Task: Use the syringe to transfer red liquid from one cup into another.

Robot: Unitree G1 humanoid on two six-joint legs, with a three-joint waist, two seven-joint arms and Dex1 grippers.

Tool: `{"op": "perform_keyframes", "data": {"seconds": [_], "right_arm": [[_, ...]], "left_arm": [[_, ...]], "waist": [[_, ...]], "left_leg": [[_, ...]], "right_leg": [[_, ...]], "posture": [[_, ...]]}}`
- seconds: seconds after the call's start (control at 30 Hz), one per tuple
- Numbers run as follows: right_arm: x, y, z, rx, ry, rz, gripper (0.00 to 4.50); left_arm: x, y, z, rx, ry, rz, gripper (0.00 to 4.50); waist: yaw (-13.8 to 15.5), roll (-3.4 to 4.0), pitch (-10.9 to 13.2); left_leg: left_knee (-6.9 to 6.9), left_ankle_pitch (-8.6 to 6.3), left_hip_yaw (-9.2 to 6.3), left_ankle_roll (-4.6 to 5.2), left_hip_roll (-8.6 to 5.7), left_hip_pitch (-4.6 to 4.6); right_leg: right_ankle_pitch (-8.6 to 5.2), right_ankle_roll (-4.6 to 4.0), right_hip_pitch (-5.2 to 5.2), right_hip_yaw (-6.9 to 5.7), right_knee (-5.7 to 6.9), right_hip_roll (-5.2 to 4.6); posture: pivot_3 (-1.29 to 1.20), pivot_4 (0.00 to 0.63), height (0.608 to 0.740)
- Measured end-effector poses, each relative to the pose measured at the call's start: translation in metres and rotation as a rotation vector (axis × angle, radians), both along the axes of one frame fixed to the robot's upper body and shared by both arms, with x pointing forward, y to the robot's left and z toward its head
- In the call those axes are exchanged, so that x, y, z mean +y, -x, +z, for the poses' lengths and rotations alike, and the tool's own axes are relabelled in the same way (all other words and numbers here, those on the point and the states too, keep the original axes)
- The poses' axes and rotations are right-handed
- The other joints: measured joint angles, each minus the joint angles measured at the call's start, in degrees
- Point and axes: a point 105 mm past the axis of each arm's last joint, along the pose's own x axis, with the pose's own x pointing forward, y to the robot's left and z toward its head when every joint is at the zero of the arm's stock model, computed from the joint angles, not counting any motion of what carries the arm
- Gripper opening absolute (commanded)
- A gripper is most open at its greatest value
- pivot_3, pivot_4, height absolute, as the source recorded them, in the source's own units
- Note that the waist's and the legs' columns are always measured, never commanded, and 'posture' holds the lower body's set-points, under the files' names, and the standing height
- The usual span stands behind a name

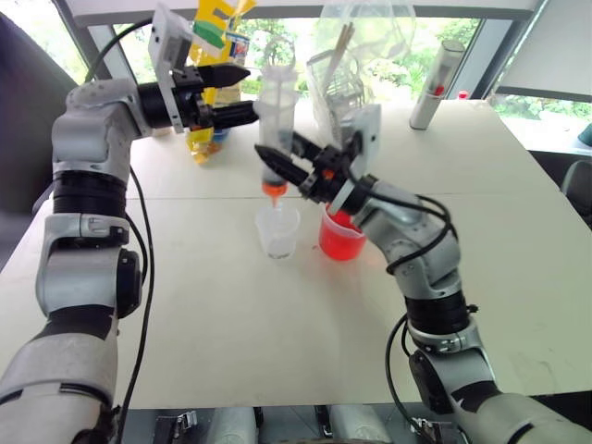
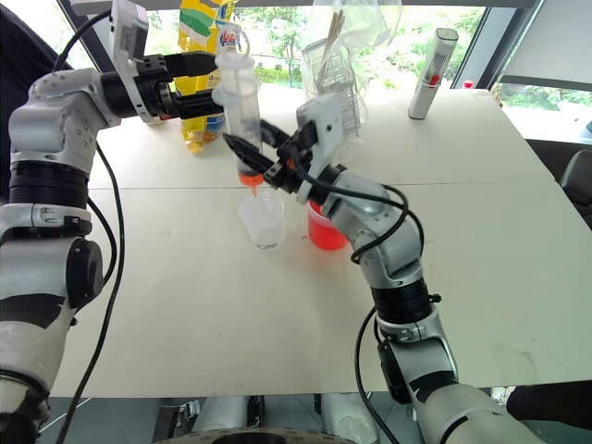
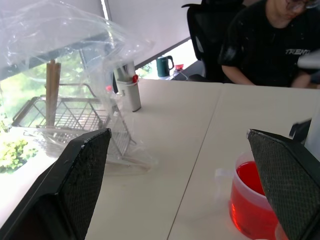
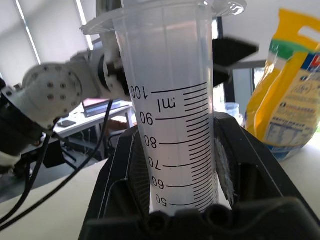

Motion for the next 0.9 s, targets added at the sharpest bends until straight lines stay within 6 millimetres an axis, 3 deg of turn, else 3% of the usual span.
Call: {"op": "perform_keyframes", "data": {"seconds": [0.23, 0.5, 0.7, 0.9], "right_arm": [[0.000, -0.009, -0.026, -0.015, 0.052, -0.024, 1.40], [-0.001, -0.008, -0.033, -0.017, 0.061, -0.030, 1.40], [-0.001, -0.008, -0.035, -0.013, 0.060, -0.029, 1.40], [-0.001, -0.011, -0.039, -0.002, 0.077, -0.041, 1.40]], "left_arm": [[-0.001, 0.012, 0.001, 0.028, -0.002, -0.040, 4.47], [-0.004, 0.026, 0.005, 0.054, 0.007, -0.111, 4.47], [-0.005, 0.026, 0.005, 0.044, 0.003, -0.112, 4.47], [0.009, 0.022, 0.010, 0.024, -0.006, -0.077, 4.47]], "waist": [[-0.24, 0.00, 0.00], [-0.96, -0.01, 0.00], [-1.41, -0.01, 0.00], [-1.43, 0.00, 0.00]], "left_leg": [[-0.01, 0.00, -0.01, 0.00, 0.01, 0.02], [0.00, 0.01, -0.03, -0.02, 0.02, 0.03], [-0.01, 0.02, -0.02, -0.03, 0.01, 0.04], [-0.02, 0.02, -0.02, -0.03, 0.01, 0.05]], "right_leg": [[0.00, 0.00, -0.01, 0.00, 0.03, 0.00], [0.00, 0.00, 0.01, -0.02, 0.06, -0.01], [0.00, 0.00, 0.01, -0.01, 0.06, -0.02], [0.00, 0.00, 0.00, -0.01, 0.06, 0.01]], "posture": [[0.00, 0.150, 0.739], [0.00, 0.150, 0.739], [0.00, 0.150, 0.739], [0.00, 0.150, 0.739]]}}
